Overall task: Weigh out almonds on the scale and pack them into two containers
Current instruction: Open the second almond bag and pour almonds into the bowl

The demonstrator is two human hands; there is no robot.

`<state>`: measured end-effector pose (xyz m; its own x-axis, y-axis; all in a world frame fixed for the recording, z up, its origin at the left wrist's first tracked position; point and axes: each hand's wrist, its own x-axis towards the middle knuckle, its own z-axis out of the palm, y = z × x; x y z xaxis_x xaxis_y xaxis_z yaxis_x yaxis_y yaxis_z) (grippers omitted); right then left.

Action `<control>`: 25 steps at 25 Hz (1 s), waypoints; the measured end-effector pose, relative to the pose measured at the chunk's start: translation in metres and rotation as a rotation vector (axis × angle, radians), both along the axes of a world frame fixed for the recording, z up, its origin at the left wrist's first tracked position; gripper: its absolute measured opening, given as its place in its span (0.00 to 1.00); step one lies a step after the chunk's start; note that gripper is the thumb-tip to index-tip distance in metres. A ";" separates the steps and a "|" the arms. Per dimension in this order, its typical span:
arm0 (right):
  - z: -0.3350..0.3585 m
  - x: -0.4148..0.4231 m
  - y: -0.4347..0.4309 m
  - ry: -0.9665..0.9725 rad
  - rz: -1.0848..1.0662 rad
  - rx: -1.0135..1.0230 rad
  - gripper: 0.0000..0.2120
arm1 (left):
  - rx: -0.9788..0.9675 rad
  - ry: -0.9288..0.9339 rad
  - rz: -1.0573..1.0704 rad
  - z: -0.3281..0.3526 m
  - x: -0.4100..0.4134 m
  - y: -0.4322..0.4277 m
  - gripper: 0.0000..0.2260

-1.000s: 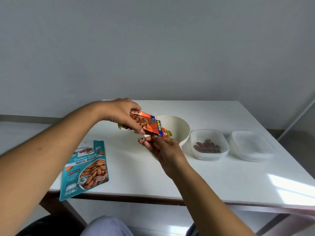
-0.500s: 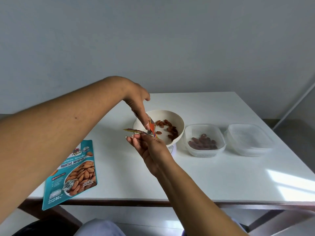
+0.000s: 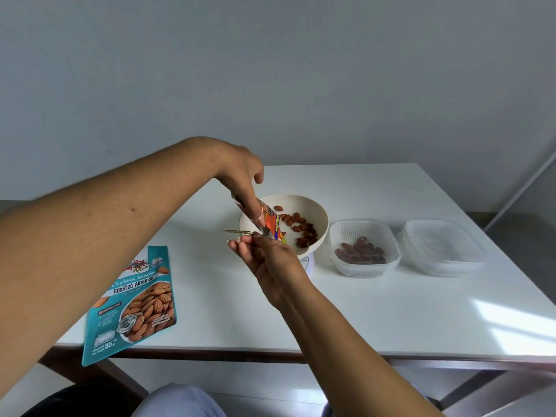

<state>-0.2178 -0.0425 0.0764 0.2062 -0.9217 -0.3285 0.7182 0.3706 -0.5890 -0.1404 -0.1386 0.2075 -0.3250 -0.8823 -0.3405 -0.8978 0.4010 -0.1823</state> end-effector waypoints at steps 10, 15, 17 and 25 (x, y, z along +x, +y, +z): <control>-0.003 -0.007 -0.002 0.140 -0.082 -0.086 0.11 | 0.144 0.219 0.110 0.000 0.035 0.020 0.43; 0.000 -0.016 -0.006 0.285 -0.211 -0.190 0.11 | 0.066 0.672 0.245 -0.031 0.067 0.043 0.30; 0.005 -0.020 -0.003 0.386 -0.264 -0.198 0.13 | 0.055 0.924 0.356 -0.050 0.075 0.055 0.21; 0.005 0.002 0.009 0.527 -0.189 -0.399 0.27 | -0.001 1.684 0.774 -0.129 0.103 0.116 0.06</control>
